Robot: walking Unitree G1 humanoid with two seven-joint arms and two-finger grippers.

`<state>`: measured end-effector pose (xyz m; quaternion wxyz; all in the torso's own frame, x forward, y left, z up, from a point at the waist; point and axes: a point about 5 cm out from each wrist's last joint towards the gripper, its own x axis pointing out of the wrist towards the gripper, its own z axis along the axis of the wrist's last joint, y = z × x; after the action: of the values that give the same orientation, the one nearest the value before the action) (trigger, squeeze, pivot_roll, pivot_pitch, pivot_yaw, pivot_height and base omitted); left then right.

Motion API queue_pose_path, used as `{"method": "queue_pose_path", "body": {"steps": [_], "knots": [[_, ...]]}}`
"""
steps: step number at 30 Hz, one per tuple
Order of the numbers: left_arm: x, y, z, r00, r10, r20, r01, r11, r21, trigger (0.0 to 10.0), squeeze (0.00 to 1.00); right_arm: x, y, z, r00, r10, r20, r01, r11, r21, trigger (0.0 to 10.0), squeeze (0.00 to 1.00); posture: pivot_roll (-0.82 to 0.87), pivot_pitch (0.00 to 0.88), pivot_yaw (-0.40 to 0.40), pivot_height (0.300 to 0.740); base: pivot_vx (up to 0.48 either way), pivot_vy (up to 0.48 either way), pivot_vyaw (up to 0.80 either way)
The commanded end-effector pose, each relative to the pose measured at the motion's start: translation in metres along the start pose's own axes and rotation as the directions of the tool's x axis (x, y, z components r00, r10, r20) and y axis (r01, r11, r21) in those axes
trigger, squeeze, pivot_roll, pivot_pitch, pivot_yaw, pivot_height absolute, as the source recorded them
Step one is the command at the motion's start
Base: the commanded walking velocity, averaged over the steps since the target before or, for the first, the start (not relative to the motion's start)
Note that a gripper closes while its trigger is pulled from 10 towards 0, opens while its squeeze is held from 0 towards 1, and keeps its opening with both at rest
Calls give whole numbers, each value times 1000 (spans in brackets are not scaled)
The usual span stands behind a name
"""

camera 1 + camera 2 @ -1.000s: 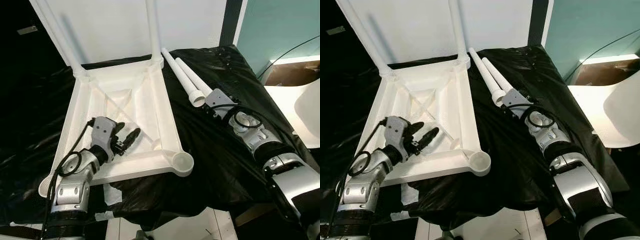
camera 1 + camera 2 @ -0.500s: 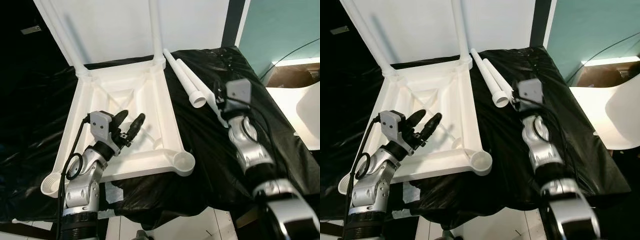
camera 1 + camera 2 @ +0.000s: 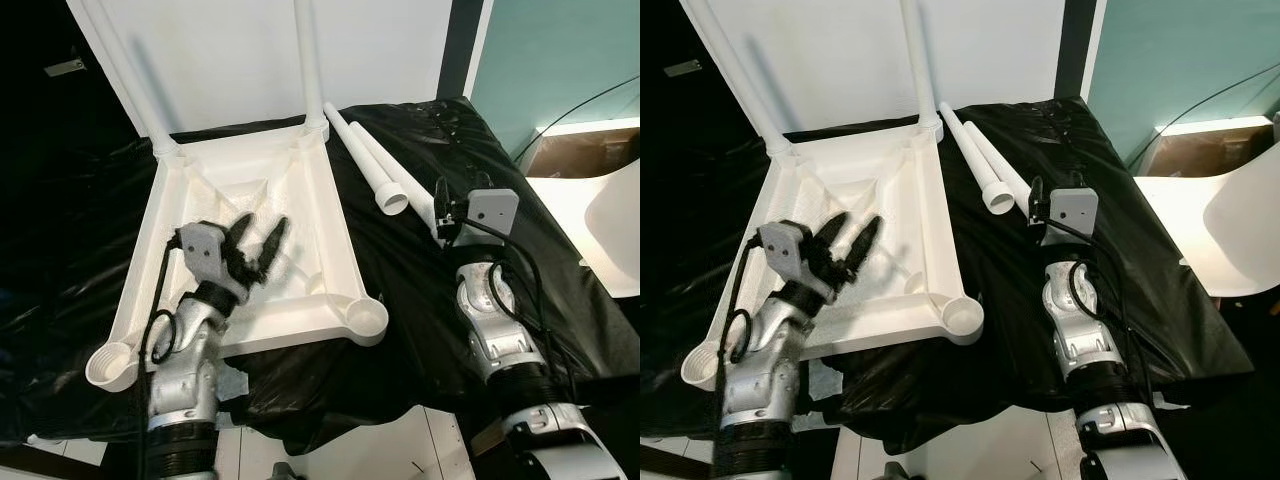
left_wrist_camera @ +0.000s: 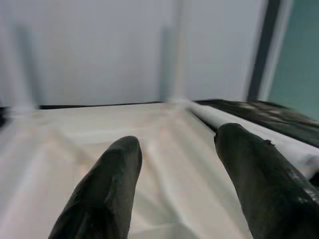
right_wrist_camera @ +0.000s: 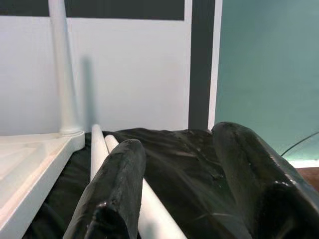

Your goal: Building children table

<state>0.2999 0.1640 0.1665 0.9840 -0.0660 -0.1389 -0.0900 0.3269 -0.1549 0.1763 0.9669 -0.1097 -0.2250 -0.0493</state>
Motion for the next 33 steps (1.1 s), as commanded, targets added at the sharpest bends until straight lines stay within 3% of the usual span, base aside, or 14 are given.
{"method": "queue_pose_path", "body": {"steps": [1, 8, 19, 33], "knots": [[-2, 7, -3, 997, 72, -6, -72, 997, 19, 10000, 0, -4, 2, 4, 999, 35, 17, -35, 999, 25, 10000, 0, -83, 0, 89, 740, 0, 0, 0], [-17, 10, -9, 991, 133, -15, -133, 990, 42, 10000, 0, -25, 0, -1, 996, 66, -52, -63, 997, 53, 10000, 0, -84, 0, 89, 740, 0, 0, 0], [-13, 3, -10, 989, 149, -1, -148, 986, 71, 10000, 0, -17, 6, 3, 995, 89, -41, -87, 995, 54, 10000, 0, -81, 0, 87, 740, 0, 0, 0], [-18, -2, -13, 990, 141, -9, -139, 986, 91, 10000, 0, -23, 9, 3, 992, 106, -72, -103, 993, 50, 10000, 0, -76, 0, 90, 740, 0, 0, 0]]}}
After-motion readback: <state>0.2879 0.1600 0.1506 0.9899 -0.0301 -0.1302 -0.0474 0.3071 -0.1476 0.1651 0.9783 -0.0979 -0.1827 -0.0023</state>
